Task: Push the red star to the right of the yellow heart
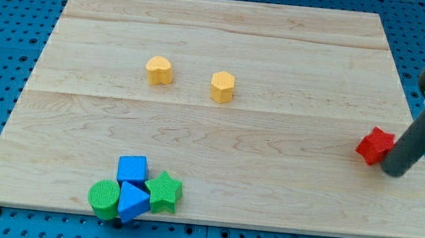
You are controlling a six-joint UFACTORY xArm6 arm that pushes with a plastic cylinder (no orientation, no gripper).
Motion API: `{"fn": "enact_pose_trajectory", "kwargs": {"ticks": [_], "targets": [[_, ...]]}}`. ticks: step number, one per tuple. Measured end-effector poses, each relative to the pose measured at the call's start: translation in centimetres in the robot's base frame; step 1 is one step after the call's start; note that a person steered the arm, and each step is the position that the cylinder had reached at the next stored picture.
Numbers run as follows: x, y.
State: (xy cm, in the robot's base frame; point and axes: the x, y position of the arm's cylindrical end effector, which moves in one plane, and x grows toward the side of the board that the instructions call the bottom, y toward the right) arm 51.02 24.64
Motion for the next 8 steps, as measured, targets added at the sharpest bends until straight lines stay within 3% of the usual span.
{"fn": "enact_pose_trajectory", "kwargs": {"ticks": [2,4,5,6,7,8], "targets": [[-8.8,-21.4],[1.6,-5.6],[-5.0,-1.9],[-6.8,-16.6],[-7.9,-20.3],[-5.3,-12.3]]}}
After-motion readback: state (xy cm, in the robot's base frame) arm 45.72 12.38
